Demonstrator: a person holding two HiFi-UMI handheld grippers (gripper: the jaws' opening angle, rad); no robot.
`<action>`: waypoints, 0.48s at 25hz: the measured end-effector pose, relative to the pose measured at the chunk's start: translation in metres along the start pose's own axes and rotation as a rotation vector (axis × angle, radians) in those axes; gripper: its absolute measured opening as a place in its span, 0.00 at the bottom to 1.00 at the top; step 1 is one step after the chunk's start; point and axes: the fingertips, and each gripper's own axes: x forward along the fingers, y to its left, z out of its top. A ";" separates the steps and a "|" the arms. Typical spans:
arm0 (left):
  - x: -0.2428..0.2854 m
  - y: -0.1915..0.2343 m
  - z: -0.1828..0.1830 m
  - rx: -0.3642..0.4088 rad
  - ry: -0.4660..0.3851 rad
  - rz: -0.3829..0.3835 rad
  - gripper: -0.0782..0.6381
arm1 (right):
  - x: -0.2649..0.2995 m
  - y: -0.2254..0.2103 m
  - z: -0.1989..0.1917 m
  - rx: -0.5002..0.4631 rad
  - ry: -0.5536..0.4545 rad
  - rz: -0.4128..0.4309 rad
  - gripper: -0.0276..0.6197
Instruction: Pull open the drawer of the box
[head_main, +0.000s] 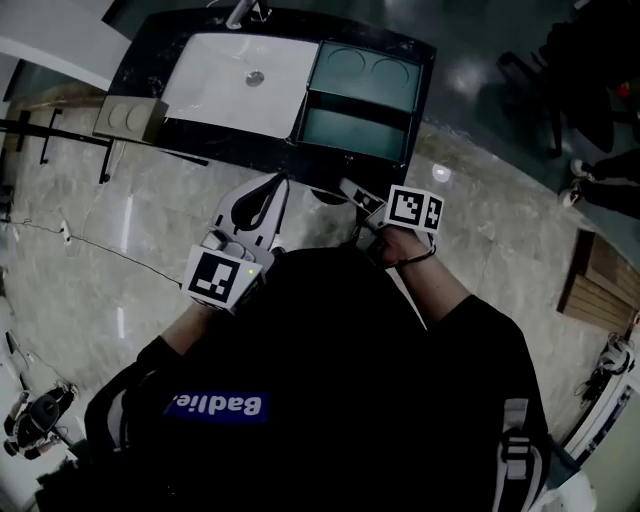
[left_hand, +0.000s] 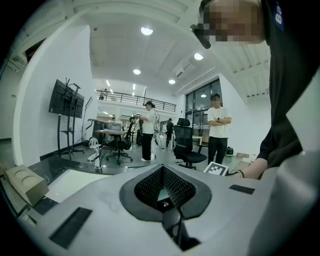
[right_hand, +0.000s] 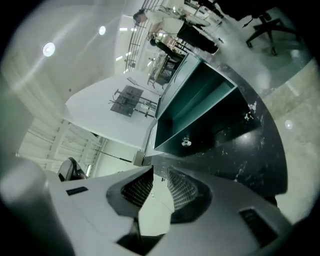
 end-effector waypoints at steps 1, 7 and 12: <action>-0.009 0.005 0.000 -0.005 -0.006 -0.017 0.10 | -0.001 0.005 -0.005 0.003 -0.032 -0.015 0.15; -0.066 0.020 -0.009 -0.012 -0.028 -0.149 0.10 | -0.007 0.037 -0.050 0.039 -0.195 -0.076 0.15; -0.118 0.030 -0.034 -0.030 -0.018 -0.221 0.10 | -0.007 0.061 -0.091 -0.064 -0.281 -0.176 0.15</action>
